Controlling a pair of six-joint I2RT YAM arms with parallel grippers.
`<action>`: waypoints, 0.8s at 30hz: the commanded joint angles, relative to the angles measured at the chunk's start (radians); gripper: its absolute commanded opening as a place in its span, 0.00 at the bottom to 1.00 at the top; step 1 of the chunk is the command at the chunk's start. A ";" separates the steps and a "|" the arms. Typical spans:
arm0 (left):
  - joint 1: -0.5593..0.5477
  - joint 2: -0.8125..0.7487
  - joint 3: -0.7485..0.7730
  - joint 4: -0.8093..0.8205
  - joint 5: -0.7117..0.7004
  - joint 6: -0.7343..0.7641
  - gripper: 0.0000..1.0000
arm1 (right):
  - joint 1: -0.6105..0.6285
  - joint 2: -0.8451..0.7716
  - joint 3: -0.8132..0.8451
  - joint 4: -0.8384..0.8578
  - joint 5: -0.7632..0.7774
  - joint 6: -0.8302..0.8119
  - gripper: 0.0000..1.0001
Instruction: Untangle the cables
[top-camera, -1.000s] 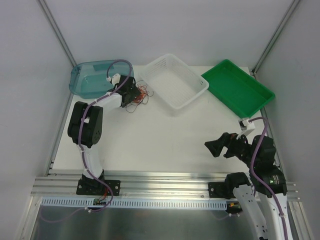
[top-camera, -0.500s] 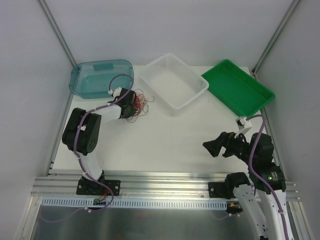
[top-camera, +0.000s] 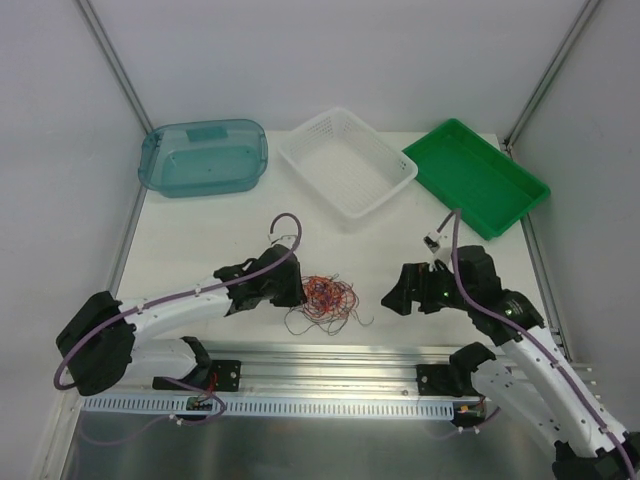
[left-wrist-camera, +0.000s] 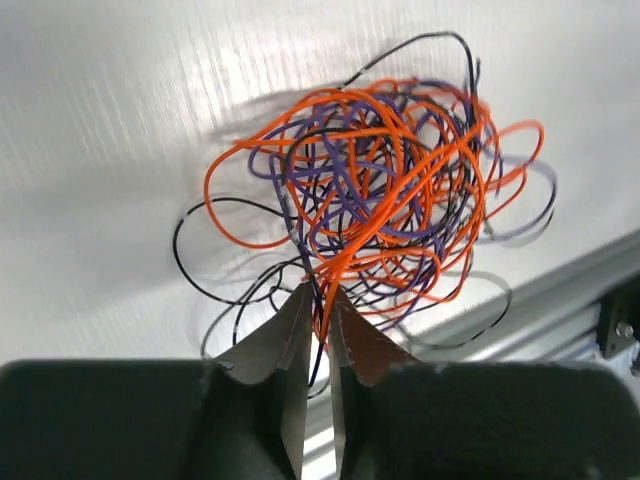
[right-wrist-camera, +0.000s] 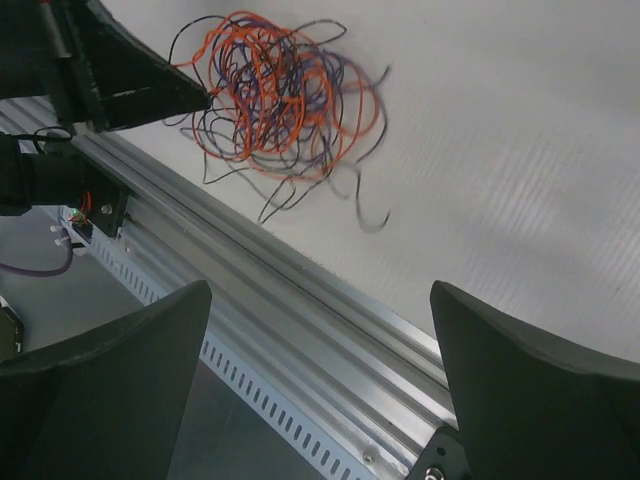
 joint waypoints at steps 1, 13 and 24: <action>-0.032 -0.090 -0.028 -0.068 0.013 -0.015 0.13 | 0.112 0.052 -0.032 0.148 0.122 0.098 0.97; -0.037 -0.325 -0.051 -0.154 -0.017 -0.055 0.71 | 0.386 0.332 -0.025 0.435 0.320 0.141 0.89; -0.095 -0.026 0.024 -0.042 0.002 -0.060 0.61 | 0.452 0.667 -0.011 0.649 0.283 0.190 0.71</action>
